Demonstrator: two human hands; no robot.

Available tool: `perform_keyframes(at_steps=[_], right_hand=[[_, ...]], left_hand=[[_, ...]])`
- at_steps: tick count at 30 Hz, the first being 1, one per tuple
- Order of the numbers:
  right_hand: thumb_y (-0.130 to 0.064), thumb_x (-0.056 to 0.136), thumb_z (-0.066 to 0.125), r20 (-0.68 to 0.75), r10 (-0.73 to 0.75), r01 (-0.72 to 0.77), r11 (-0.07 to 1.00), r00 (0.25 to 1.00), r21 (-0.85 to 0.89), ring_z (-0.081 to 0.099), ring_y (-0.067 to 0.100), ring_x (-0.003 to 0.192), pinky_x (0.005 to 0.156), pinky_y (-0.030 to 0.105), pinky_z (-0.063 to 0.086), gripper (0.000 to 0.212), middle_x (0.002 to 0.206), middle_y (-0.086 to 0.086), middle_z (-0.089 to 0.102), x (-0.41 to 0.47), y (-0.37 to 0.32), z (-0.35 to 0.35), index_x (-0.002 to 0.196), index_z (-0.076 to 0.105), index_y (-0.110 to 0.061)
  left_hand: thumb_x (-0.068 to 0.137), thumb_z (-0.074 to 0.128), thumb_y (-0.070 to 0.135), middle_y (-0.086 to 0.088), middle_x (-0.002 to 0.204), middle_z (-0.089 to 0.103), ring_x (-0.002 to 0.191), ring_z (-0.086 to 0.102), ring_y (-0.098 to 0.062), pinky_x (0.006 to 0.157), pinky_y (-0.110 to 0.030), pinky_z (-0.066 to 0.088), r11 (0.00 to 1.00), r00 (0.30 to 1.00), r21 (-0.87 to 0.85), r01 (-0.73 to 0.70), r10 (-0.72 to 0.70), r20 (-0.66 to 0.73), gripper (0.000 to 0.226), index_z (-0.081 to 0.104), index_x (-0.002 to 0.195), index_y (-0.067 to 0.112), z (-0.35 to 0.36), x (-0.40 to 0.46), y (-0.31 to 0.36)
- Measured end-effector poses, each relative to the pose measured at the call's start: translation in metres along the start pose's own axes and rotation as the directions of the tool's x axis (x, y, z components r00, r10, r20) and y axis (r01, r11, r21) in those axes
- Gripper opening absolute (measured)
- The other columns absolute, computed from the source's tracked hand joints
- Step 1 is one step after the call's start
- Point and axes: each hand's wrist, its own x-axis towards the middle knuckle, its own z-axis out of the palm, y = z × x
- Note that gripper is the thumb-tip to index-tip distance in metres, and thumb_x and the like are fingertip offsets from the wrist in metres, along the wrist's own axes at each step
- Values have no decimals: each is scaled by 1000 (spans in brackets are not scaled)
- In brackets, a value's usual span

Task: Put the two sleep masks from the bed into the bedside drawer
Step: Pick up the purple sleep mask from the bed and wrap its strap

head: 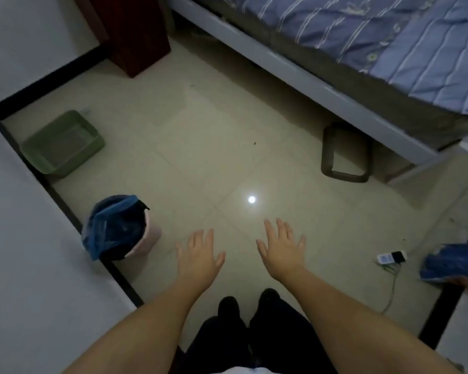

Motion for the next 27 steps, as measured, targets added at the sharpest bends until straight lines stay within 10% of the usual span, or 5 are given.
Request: perform_keyframes(at_steps=[27], right_hand=[[-50, 95, 21, -40, -208, 199, 968, 977, -155, 10, 25, 145, 112, 60, 6, 59, 158, 8, 15, 482, -73, -302, 147, 8, -27]], left_hand=[[91, 36, 50, -8, 153, 27, 141, 22, -21, 115, -56, 8, 986, 964, -116, 117, -141, -225, 65, 16, 146, 21, -275, 470, 19]])
